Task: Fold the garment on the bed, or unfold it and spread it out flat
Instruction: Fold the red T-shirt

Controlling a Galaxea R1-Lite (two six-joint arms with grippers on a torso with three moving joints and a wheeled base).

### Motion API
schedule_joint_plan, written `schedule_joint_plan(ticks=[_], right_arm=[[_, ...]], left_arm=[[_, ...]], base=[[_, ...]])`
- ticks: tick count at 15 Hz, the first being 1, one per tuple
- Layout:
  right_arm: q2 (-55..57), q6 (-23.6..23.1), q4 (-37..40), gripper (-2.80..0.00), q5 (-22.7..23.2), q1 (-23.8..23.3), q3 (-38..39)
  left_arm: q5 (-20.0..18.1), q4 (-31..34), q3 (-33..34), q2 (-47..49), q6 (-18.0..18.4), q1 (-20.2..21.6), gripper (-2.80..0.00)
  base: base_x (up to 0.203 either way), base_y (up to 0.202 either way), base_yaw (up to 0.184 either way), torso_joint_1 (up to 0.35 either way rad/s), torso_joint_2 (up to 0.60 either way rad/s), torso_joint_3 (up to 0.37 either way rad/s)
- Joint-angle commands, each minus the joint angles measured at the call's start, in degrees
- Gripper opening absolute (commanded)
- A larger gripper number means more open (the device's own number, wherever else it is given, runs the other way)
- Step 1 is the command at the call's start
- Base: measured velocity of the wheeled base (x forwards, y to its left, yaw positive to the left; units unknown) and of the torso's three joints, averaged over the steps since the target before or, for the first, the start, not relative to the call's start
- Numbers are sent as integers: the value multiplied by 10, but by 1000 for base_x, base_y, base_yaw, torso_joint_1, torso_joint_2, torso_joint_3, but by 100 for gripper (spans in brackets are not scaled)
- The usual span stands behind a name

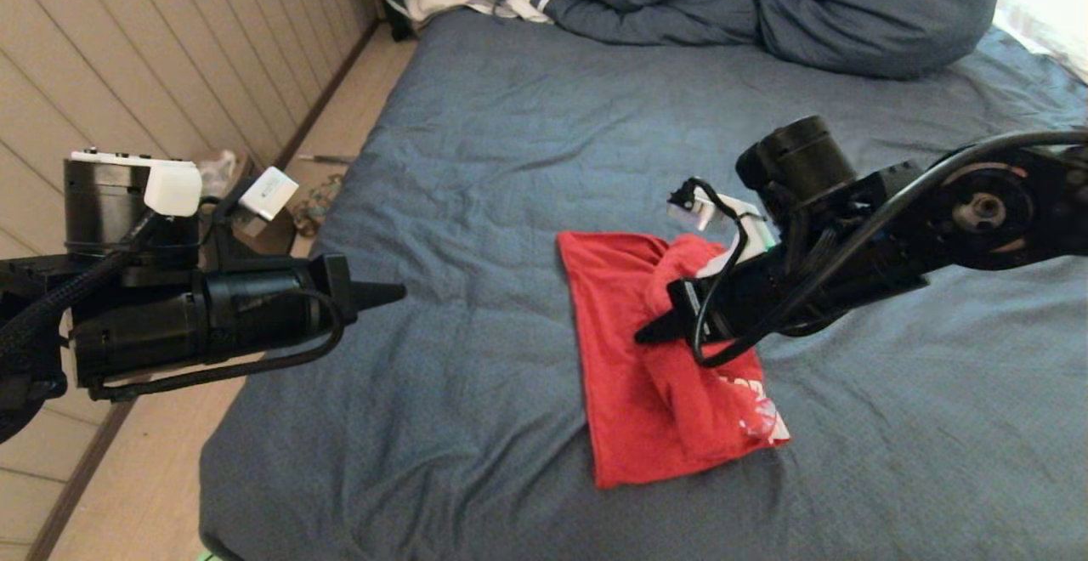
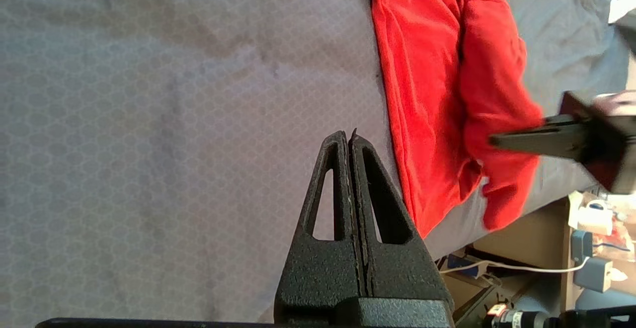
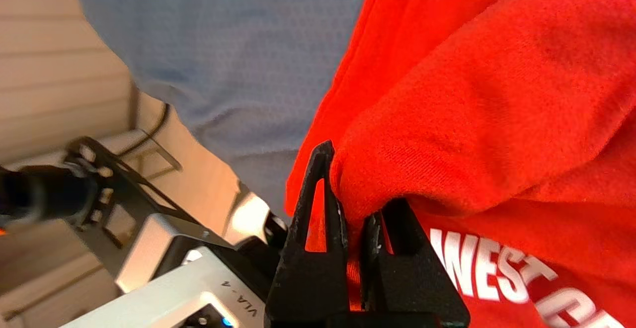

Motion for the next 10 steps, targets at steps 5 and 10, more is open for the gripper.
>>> schedule_joint_plan(ticks=[5, 10], right_arm=[[36, 0, 2, -280, -46, 46, -9], [24, -7, 3, 0, -52, 51, -11]], left_arm=[[-2, -1, 1, 5, -3, -8, -280], [-2, -1, 5, 3, -3, -10, -280]], base=[[0, 0, 0, 0, 0, 0], [0, 0, 0, 0, 0, 0]])
